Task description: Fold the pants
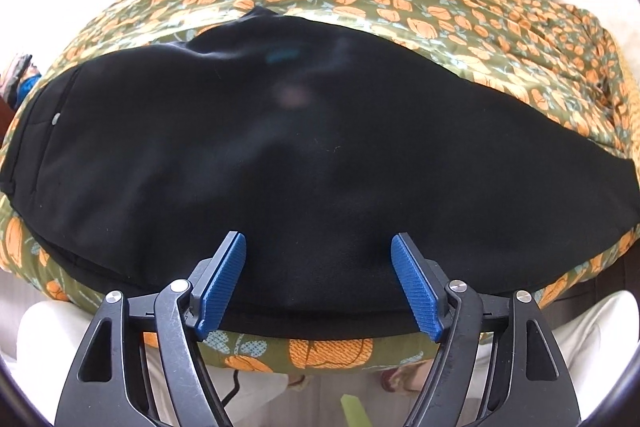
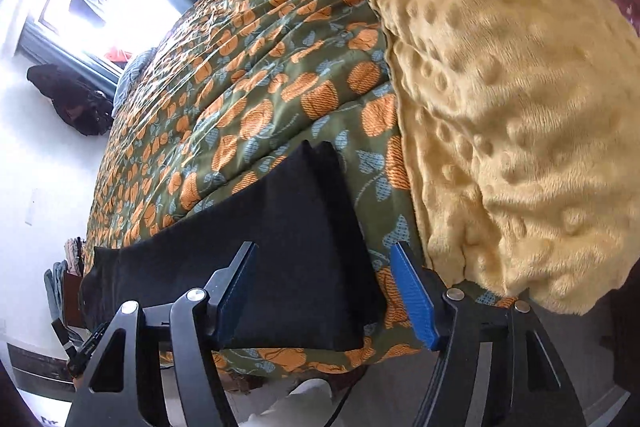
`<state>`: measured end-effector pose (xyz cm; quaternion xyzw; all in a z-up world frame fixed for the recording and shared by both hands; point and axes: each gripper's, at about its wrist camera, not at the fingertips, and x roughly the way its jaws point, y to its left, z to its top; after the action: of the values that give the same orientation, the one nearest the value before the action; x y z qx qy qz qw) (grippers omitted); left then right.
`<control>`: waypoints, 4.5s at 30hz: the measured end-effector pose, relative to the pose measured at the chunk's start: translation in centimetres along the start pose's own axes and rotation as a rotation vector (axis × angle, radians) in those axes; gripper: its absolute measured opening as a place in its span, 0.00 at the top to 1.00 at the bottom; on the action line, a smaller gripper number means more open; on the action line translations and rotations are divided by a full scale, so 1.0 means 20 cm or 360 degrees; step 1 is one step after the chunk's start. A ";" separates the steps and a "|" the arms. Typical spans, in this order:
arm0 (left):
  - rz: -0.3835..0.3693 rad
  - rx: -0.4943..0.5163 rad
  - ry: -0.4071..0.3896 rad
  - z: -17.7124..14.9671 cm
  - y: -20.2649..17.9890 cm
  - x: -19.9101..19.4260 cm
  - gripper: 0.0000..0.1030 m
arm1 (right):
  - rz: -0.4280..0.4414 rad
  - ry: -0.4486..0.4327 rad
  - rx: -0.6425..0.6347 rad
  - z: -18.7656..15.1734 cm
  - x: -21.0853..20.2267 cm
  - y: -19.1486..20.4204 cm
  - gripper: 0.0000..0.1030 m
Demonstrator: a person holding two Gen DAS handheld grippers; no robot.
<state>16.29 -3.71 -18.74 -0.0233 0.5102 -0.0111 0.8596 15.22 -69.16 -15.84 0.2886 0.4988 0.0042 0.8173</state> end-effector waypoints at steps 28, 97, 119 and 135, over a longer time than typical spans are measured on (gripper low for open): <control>-0.0050 0.0024 -0.0070 -0.03 0.03 0.00 0.13 | 0.0022 0.0202 -0.0102 -0.04 0.13 0.15 0.91; -0.0155 -0.0169 -0.0038 0.03 0.27 -0.08 1.00 | 0.0288 -0.0301 -0.0789 -1.23 0.28 1.59 0.12; -0.0237 -0.0035 -0.0014 0.16 0.08 -0.08 0.93 | 0.0272 -0.0249 -0.0769 -1.23 0.32 1.57 0.12; -0.0078 0.0004 -0.0026 0.10 0.20 -0.03 0.66 | 0.0369 -0.0271 -0.0749 -0.97 0.46 1.64 0.12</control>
<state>17.67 0.28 -17.42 -0.0346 0.5024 -0.0327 0.8633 13.20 -29.95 -14.18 0.1451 0.3773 0.1892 0.8949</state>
